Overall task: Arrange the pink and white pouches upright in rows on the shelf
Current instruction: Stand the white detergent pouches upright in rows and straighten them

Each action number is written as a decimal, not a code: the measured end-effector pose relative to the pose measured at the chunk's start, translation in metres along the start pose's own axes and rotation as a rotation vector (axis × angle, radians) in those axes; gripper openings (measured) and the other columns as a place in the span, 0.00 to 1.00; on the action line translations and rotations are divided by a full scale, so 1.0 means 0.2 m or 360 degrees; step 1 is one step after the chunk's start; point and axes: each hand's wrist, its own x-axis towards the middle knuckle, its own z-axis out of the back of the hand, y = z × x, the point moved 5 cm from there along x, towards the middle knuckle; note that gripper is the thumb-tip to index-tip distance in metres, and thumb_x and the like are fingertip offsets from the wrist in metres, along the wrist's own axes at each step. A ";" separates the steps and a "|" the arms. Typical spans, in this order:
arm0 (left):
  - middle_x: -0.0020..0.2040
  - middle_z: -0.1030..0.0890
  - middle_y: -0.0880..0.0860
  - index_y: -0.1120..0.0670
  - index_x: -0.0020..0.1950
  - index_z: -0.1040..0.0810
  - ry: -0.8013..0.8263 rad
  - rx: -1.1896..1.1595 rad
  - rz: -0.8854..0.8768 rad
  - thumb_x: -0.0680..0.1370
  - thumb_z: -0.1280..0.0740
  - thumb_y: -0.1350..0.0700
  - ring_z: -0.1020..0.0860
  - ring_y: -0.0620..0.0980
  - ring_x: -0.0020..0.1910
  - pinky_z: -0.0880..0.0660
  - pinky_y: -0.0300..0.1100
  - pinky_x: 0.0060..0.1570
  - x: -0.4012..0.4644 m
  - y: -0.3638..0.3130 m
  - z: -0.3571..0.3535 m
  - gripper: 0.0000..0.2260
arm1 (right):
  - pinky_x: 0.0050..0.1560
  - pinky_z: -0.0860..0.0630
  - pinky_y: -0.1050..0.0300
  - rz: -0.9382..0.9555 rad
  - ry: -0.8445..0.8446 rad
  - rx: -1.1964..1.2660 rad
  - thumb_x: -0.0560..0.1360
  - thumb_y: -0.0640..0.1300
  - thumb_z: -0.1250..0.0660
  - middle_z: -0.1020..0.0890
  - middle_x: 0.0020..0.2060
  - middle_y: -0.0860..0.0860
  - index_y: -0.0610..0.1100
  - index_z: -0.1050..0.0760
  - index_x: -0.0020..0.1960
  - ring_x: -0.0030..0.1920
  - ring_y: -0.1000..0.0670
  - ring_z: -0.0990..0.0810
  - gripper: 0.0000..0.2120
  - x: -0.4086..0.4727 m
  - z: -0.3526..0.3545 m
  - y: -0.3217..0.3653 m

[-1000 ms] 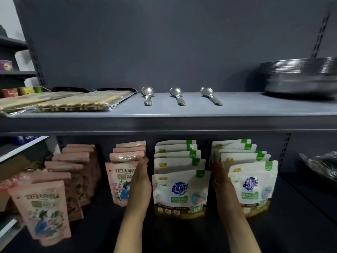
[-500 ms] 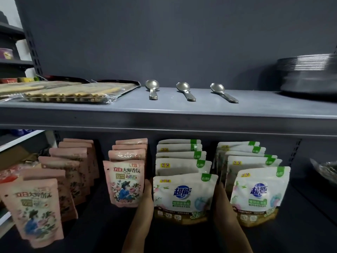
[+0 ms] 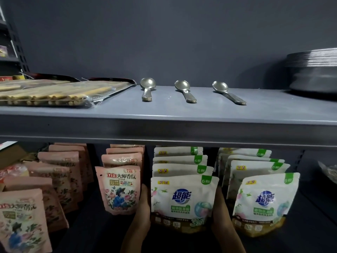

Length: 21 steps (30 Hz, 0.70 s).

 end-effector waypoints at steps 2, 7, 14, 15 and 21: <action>0.39 0.14 0.50 0.55 0.56 0.23 0.0068 -0.0024 -0.0008 0.81 0.54 0.43 0.19 0.52 0.44 0.26 0.47 0.48 0.00 -0.01 -0.01 0.24 | 0.54 0.21 0.45 0.0068 0.0040 -0.0056 0.78 0.51 0.41 0.15 0.49 0.44 0.44 0.24 0.58 0.51 0.43 0.17 0.15 0.02 0.00 0.01; 0.53 0.20 0.58 0.62 0.61 0.26 -0.0153 0.0115 0.0010 0.83 0.52 0.55 0.23 0.60 0.48 0.25 0.38 0.33 -0.01 -0.02 -0.02 0.19 | 0.31 0.20 0.62 0.0089 0.0152 -0.0098 0.74 0.43 0.36 0.14 0.35 0.48 0.39 0.26 0.56 0.38 0.49 0.15 0.13 0.03 -0.01 0.00; 0.51 0.22 0.63 0.68 0.66 0.32 -0.0282 0.0107 0.0045 0.81 0.48 0.62 0.25 0.59 0.44 0.31 0.43 0.38 -0.02 -0.01 -0.02 0.17 | 0.36 0.20 0.59 0.0125 0.0208 -0.0218 0.62 0.40 0.32 0.18 0.47 0.42 0.34 0.32 0.66 0.42 0.49 0.16 0.33 0.04 0.02 -0.01; 0.51 0.23 0.64 0.69 0.62 0.28 -0.0280 0.0133 0.0078 0.81 0.49 0.63 0.24 0.60 0.47 0.31 0.43 0.38 -0.02 -0.02 -0.02 0.16 | 0.35 0.20 0.62 0.0156 0.0228 -0.0255 0.58 0.40 0.31 0.19 0.47 0.42 0.34 0.32 0.65 0.40 0.52 0.15 0.36 0.04 0.02 0.00; 0.26 0.26 0.56 0.59 0.31 0.28 -0.0132 0.0165 0.0046 0.82 0.51 0.64 0.25 0.47 0.25 0.33 0.37 0.30 -0.02 -0.04 -0.07 0.21 | 0.31 0.22 0.66 0.0132 0.0109 -0.0086 0.72 0.38 0.34 0.17 0.40 0.47 0.40 0.27 0.56 0.37 0.53 0.16 0.13 0.07 0.04 -0.02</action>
